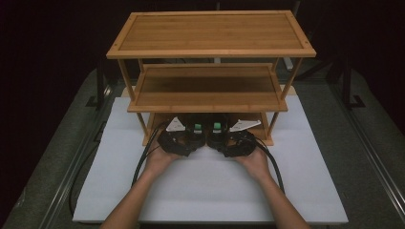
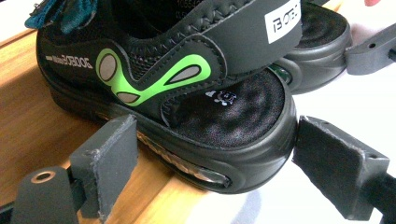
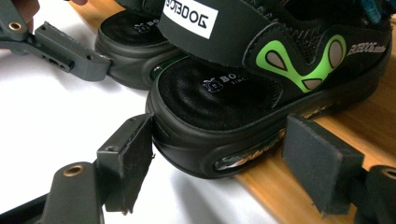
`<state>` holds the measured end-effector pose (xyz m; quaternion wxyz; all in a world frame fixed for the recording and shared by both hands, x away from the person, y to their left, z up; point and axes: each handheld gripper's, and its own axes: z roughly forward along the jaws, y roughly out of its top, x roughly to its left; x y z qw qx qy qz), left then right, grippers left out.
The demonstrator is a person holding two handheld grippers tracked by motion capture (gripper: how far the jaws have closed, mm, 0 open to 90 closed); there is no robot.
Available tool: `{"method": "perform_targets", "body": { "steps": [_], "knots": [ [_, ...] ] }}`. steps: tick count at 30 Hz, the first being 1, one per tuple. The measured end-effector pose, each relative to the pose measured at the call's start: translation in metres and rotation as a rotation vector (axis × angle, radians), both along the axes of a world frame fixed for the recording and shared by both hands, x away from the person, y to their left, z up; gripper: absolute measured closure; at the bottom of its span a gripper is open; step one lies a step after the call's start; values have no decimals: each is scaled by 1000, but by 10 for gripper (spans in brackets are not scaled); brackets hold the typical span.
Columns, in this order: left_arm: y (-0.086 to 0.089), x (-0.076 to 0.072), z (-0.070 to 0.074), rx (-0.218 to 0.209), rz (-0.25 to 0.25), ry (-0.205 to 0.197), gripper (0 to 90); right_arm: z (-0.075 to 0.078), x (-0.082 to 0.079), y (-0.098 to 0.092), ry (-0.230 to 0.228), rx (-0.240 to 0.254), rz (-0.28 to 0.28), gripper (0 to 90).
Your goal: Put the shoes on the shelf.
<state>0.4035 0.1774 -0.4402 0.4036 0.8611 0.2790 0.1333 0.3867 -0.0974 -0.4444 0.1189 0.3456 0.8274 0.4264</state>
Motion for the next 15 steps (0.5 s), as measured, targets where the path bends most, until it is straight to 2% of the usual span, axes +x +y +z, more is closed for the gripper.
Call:
{"method": "perform_targets", "body": {
  "steps": [3, 5, 6, 9, 15],
  "knots": [
    [-1, 3, 0, -13, 17, 12, 141, 0, 4, 1, 0, -11, -7, 251],
    [0, 6, 0, 7, 13, -1, 143, 0, 6, 2, 3, -12, -12, 256],
    [-1, 7, -1, 2, 20, -2, 143, 0, 7, 2, 1, -12, -15, 259],
    [-2, 11, -1, 4, 28, 0, 143, 0, 9, 2, 0, -11, -23, 271],
    [-3, 19, 0, 36, 36, 4, 144, -1, 15, 1, -14, -26, -34, 286]
  ]
}}
